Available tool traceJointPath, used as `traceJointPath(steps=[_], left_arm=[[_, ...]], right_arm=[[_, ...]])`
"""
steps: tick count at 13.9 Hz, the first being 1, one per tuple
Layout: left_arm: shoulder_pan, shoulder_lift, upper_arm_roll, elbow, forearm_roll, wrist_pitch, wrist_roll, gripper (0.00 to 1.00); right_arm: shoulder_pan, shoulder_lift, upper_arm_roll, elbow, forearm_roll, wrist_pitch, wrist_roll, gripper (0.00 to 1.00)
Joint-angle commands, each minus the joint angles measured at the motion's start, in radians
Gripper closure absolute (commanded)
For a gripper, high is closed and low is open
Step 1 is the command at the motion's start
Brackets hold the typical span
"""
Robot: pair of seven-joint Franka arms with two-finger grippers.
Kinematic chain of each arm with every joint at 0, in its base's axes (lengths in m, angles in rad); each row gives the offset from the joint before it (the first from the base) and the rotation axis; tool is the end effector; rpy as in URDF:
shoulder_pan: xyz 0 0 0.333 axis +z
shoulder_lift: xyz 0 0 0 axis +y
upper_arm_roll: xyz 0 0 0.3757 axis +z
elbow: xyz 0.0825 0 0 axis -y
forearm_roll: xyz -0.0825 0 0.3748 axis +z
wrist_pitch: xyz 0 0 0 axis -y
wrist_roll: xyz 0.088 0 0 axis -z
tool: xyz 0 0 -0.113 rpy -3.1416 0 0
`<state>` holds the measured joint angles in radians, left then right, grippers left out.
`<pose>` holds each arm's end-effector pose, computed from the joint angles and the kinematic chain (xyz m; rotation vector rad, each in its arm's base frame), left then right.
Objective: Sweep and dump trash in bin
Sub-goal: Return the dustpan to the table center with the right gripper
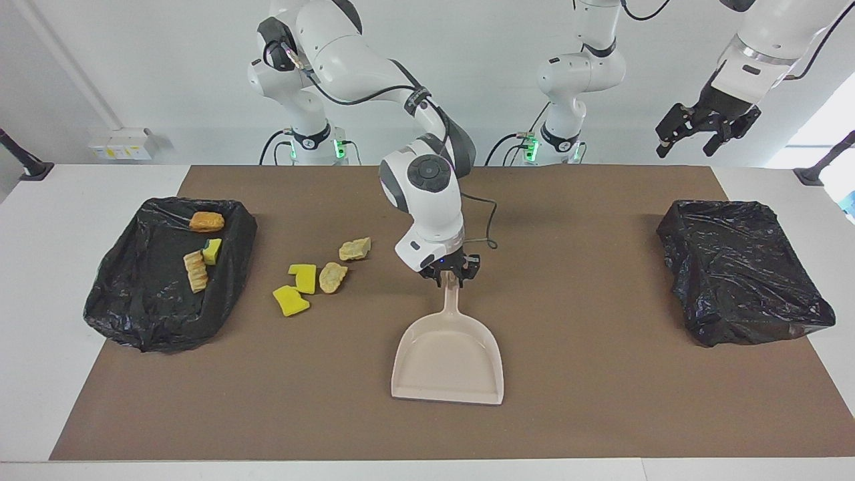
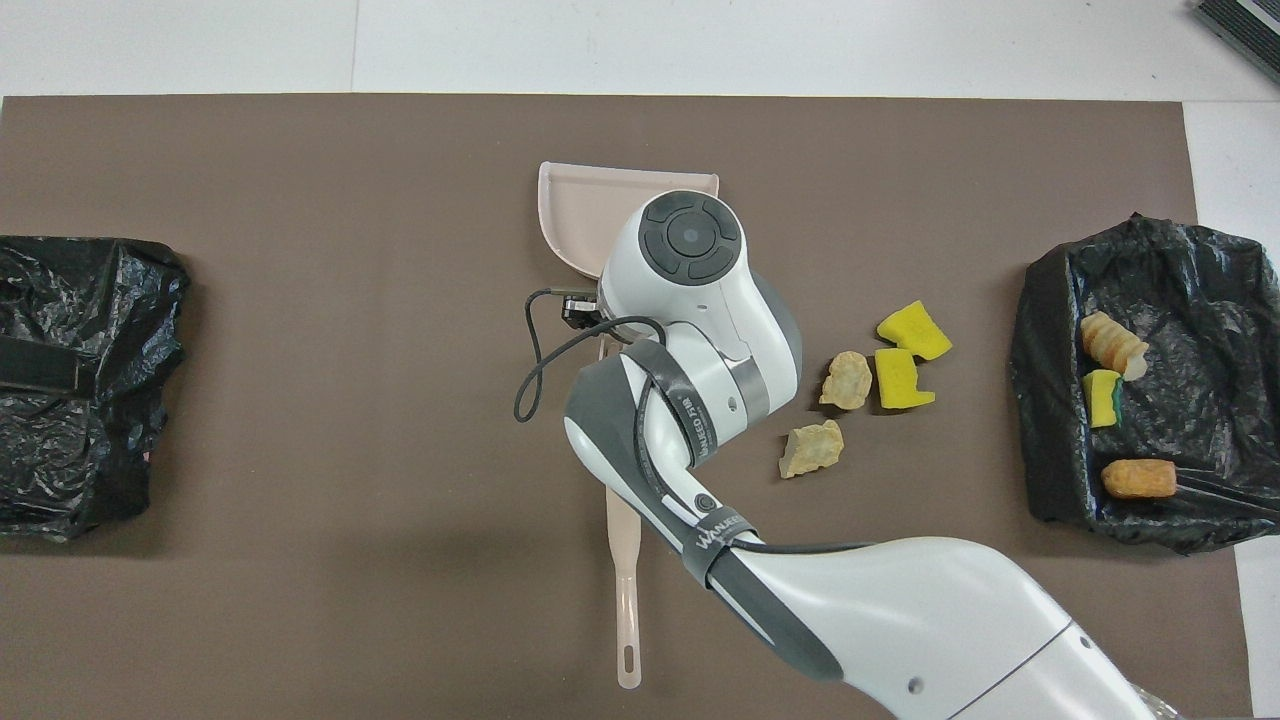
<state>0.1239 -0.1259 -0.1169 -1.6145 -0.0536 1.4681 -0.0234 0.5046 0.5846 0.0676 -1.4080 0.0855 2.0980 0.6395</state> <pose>0.4875 -0.0082 0.7139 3.1026 0.0412 -0.0336 0.6354 0.4008 0.4206 -2.9828 0.1786 -0.0347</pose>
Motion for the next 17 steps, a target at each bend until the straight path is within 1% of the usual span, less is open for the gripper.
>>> traceJointPath(steps=[1, 2, 6, 7, 8, 10, 12, 15, 17], left_arm=[[0.007, -0.009, 0.009, 0.004, 0.003, -0.023, -0.01, 0.0], [0.007, -0.009, 0.01, 0.004, 0.004, -0.023, -0.01, 0.0], [-0.006, -0.008, 0.006, 0.005, 0.001, -0.016, -0.012, 0.0], [-0.007, -0.005, 0.005, 0.01, -0.006, -0.015, -0.013, 0.0], [-0.009, -0.008, 0.002, 0.018, -0.008, -0.017, -0.013, 0.0], [-0.006, -0.011, 0.009, 0.027, -0.008, -0.031, -0.012, 0.0], [0.0, -0.012, 0.014, 0.028, -0.011, -0.034, -0.009, 0.0], [0.003, -0.009, 0.013, 0.039, -0.002, -0.011, 0.002, 0.0], [0.005, -0.012, 0.014, 0.051, -0.006, -0.003, -0.003, 0.0]], right_arm=[[0.008, -0.031, 0.0, -0.003, 0.002, -0.018, 0.009, 0.0], [0.006, -0.058, 0.0, -0.031, 0.004, -0.021, 0.009, 0.0], [0.012, -0.228, 0.011, -0.218, 0.014, -0.052, 0.017, 0.0], [0.022, -0.264, 0.026, -0.261, 0.016, -0.067, 0.032, 0.0], [0.049, -0.296, 0.024, -0.314, 0.016, -0.059, 0.038, 0.0], [0.081, -0.35, 0.023, -0.409, 0.001, -0.029, 0.077, 0.0], [0.118, -0.402, 0.023, -0.506, 0.0, 0.028, 0.113, 0.0], [0.161, -0.498, 0.024, -0.694, 0.0, 0.137, 0.172, 0.0], [0.19, -0.564, 0.024, -0.805, 0.0, 0.178, 0.207, 0.0]])
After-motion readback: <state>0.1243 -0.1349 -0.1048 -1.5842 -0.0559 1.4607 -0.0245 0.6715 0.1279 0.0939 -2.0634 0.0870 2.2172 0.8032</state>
